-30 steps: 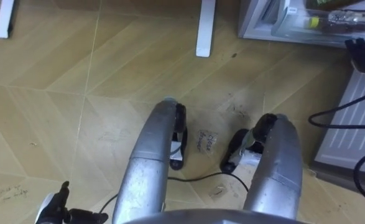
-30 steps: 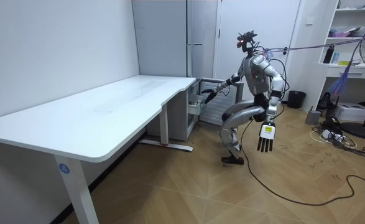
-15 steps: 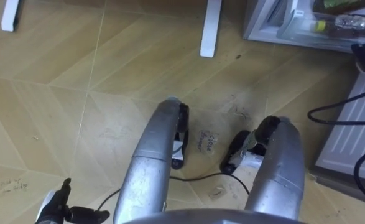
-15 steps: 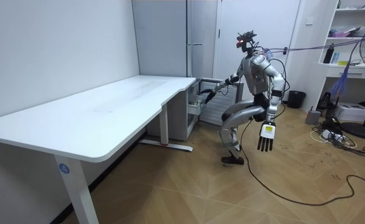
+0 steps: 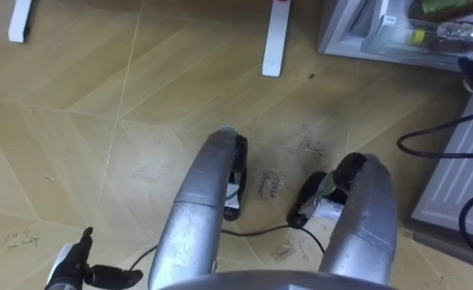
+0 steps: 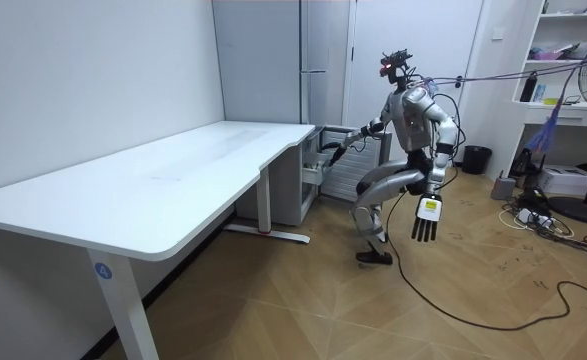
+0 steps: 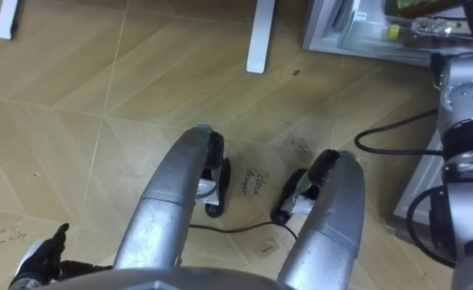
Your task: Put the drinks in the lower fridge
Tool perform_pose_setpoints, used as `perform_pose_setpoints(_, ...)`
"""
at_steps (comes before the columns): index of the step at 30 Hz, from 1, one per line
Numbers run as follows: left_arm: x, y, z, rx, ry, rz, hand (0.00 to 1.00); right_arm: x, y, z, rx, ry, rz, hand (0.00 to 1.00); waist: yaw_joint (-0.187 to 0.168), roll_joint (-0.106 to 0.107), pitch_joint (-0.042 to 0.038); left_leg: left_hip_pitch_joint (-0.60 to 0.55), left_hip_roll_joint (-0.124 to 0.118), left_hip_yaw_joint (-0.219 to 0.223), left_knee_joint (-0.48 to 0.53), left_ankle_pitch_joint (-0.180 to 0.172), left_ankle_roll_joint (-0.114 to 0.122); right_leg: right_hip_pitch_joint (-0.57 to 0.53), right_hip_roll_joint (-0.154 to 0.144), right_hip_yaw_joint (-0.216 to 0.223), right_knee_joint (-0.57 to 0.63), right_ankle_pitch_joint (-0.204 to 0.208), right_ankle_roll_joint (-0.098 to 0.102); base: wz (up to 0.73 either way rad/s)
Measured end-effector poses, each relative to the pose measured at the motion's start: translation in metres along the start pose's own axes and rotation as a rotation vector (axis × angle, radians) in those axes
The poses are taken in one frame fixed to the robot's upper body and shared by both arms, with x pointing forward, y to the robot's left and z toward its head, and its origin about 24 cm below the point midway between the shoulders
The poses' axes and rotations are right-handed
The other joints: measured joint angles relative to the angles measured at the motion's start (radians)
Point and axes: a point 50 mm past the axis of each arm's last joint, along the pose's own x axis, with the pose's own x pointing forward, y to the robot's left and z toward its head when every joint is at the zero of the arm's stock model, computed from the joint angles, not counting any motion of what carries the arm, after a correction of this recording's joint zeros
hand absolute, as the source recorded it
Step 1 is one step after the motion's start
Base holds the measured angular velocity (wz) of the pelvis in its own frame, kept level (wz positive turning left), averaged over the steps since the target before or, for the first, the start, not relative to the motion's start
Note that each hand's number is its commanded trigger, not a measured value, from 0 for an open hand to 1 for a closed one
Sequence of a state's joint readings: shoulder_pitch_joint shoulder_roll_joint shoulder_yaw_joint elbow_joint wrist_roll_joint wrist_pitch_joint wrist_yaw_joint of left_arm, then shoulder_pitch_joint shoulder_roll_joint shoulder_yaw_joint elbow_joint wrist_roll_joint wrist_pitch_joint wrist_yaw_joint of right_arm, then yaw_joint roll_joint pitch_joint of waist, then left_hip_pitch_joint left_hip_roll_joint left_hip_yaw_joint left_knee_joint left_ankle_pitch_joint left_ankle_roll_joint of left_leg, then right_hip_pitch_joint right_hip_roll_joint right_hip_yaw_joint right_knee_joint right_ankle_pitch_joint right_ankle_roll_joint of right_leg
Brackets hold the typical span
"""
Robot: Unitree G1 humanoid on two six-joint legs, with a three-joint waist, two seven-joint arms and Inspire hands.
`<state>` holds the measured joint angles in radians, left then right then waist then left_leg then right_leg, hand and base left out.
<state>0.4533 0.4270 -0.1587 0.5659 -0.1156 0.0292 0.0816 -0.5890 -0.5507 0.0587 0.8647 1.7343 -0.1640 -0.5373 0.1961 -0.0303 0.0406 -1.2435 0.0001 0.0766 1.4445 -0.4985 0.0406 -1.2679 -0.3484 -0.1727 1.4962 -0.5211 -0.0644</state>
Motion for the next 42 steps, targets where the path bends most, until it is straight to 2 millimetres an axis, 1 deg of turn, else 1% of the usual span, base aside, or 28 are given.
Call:
perform_pose_setpoints(3,0.0,0.0,0.001,-0.001,-0.011,-0.004,0.0,-0.006,0.011,0.0,0.033,-0.008,0.036,0.0,0.004,0.004,-0.0022,0.003,0.0,-0.002,0.0,0.0,-0.001,0.002,0.001,0.0,0.0,0.0,-0.003,0.0)
perform_pose_setpoints(4,0.0,0.0,0.001,0.0,-0.016,-0.004,0.0,-0.008,0.016,0.0,0.052,-0.01,0.057,0.0,0.005,0.006,-0.002,0.008,0.0,-0.003,0.0,-0.001,-0.004,0.008,0.001,-0.003,-0.001,0.002,-0.011,0.0)
perform_pose_setpoints(7,-0.001,0.0,0.001,-0.001,-0.024,-0.004,0.0,-0.014,0.026,-0.001,0.067,-0.003,0.108,0.0,0.007,0.014,-0.0043,0.026,-0.002,-0.016,0.0,-0.009,-0.016,0.033,0.002,-0.015,-0.003,-0.003,-0.024,0.05)
perform_pose_setpoints(10,-0.001,0.003,0.001,0.005,-0.029,0.0,0.0,-0.021,0.038,-0.002,0.076,0.004,0.168,0.0,0.007,0.015,-0.005,0.033,-0.002,-0.028,-0.002,-0.015,-0.026,0.046,0.002,-0.028,-0.005,-0.01,-0.036,0.06)
perform_pose_setpoints(12,-0.001,0.006,0.001,0.014,-0.031,0.006,0.0,-0.032,0.059,-0.007,0.067,0.028,0.287,0.0,0.007,0.015,-0.0047,0.037,0.004,-0.03,-0.008,-0.016,-0.032,0.049,0.004,-0.035,-0.007,-0.016,-0.045,0.0)
perform_pose_setpoints(13,-0.002,0.008,0.002,0.019,-0.037,0.01,0.0,-0.033,0.058,-0.013,0.037,0.04,0.297,0.0,0.005,0.014,-0.0042,0.041,0.004,-0.032,-0.014,-0.015,-0.036,0.056,0.004,-0.04,-0.011,-0.018,-0.048,0.0)
perform_pose_setpoints(15,-0.002,0.01,0.005,0.022,-0.048,0.017,0.0,-0.033,0.058,-0.019,0.008,0.057,0.319,0.0,0.004,0.013,-0.0038,0.048,0.005,-0.033,-0.026,-0.01,-0.045,0.063,0.005,-0.044,-0.02,-0.019,-0.051,0.04)
perform_pose_setpoints(17,-0.003,0.01,0.006,0.017,-0.056,0.016,0.0,-0.034,0.059,-0.023,-0.004,0.076,0.33,0.0,0.001,0.013,-0.0038,0.049,0.004,-0.037,-0.033,-0.009,-0.046,0.073,0.006,-0.053,-0.028,-0.021,-0.053,0.02)
perform_pose_setpoints(19,-0.004,0.01,0.005,0.018,-0.056,0.016,0.0,-0.034,0.058,-0.026,-0.013,0.093,0.329,0.0,-0.002,0.013,-0.0038,0.05,0.004,-0.05,-0.041,-0.006,-0.052,0.086,0.01,-0.072,-0.045,-0.02,-0.055,0.0)
perform_pose_setpoints(21,-0.004,0.01,0.004,0.019,-0.052,0.015,0.0,-0.034,0.058,-0.028,-0.016,0.102,0.334,0.0,-0.003,0.013,-0.0037,0.05,0.005,-0.055,-0.042,-0.006,-0.053,0.09,0.012,-0.08,-0.05,-0.019,-0.057,-0.02)
perform_pose_setpoints(28,-0.004,0.011,0.003,0.02,-0.049,0.02,0.0,-0.036,0.058,-0.039,-0.056,0.135,0.385,0.0,-0.004,0.013,-0.0038,0.056,0.01,-0.054,-0.043,-0.007,-0.052,0.097,0.013,-0.079,-0.054,-0.017,-0.052,0.0)
perform_pose_setpoints(32,-0.006,0.013,0.004,0.026,-0.055,0.036,0.0,-0.036,0.058,-0.043,-0.077,0.168,0.408,0.0,-0.003,0.011,-0.0023,0.061,0.004,-0.055,-0.046,-0.007,-0.052,0.102,0.011,-0.084,-0.058,-0.017,-0.052,0.0)
perform_pose_setpoints(35,-0.006,0.013,0.006,0.028,-0.062,0.036,0.0,-0.032,0.054,-0.045,-0.096,0.184,0.414,0.0,-0.01,0.008,-0.0008,0.076,0.0,-0.056,-0.07,-0.005,-0.052,0.126,0.002,-0.096,-0.08,-0.015,-0.05,0.08)
perform_pose_setpoints(36,-0.006,0.014,0.007,0.03,-0.061,0.037,0.0,-0.028,0.048,-0.045,-0.105,0.186,0.409,0.0,-0.011,0.007,-0.0005,0.089,-0.001,-0.062,-0.085,0.004,-0.057,0.147,0.002,-0.106,-0.096,-0.012,-0.048,0.09)
perform_pose_setpoints(37,-0.006,0.015,0.007,0.033,-0.062,0.04,0.0,-0.023,0.041,-0.044,-0.117,0.188,0.407,0.0,-0.011,0.0,0.0037,0.106,0.0,-0.064,-0.103,0.009,-0.059,0.167,0.003,-0.112,-0.116,-0.008,-0.046,0.08)
perform_pose_setpoints(40,-0.005,0.016,0.004,0.034,-0.044,0.031,0.0,-0.013,0.028,-0.041,-0.183,0.171,0.424,0.0,-0.01,-0.008,0.0063,0.141,0.007,-0.069,-0.151,0.021,-0.054,0.211,0.012,-0.134,-0.171,0.008,-0.039,0.04)
perform_pose_setpoints(41,-0.005,0.016,0.003,0.035,-0.041,0.029,0.0,-0.011,0.024,-0.041,-0.195,0.169,0.427,0.0,-0.01,-0.009,0.0068,0.152,0.006,-0.071,-0.161,0.023,-0.054,0.224,0.013,-0.138,-0.183,0.011,-0.038,0.0)
perform_pose_setpoints(42,-0.003,0.016,0.0,0.037,-0.021,0.024,0.0,-0.006,0.015,-0.039,-0.229,0.163,0.419,0.0,-0.006,-0.008,0.0064,0.178,0.005,-0.079,-0.183,0.026,-0.054,0.255,0.021,-0.148,-0.213,0.023,-0.028,0.0)
